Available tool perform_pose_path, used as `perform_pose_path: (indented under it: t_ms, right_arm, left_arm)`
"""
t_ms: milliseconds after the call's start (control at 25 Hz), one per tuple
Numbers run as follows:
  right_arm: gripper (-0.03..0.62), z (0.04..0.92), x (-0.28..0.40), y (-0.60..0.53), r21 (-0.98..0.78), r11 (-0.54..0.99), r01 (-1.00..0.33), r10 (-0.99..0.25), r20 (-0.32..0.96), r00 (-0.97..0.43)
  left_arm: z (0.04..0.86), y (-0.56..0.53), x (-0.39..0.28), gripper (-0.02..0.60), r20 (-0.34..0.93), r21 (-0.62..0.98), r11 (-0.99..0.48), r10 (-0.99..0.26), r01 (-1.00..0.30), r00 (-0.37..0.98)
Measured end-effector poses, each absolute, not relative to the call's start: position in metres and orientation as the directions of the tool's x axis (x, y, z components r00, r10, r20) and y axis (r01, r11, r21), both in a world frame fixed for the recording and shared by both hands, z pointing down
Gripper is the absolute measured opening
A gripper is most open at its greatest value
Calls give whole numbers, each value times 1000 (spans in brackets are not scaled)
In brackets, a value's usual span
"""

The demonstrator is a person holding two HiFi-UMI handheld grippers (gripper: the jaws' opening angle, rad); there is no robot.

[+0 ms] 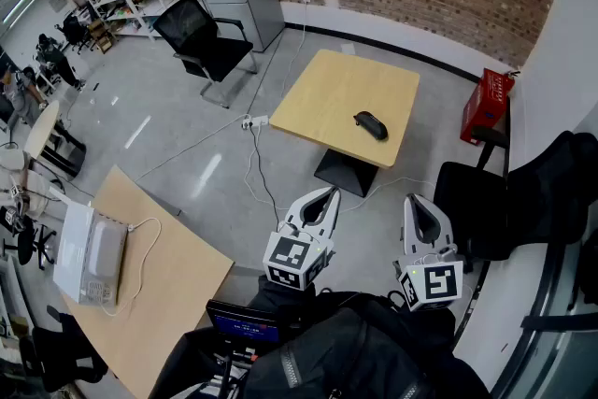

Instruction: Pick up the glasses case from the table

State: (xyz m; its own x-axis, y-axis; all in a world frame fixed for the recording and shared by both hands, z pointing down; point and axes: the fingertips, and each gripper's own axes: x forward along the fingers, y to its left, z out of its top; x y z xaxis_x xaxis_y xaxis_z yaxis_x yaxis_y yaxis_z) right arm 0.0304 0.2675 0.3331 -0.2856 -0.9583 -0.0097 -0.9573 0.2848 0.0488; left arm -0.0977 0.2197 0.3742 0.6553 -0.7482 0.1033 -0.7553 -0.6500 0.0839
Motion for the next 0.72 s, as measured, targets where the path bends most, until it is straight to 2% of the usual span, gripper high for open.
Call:
perform_pose_path:
  t_ms: [720]
  right_arm:
    - [3, 343, 51, 266, 41, 305, -951, -952, 14, -305]
  left_arm:
    - [377, 217, -64, 0, 110, 87, -663, -736, -744, 668]
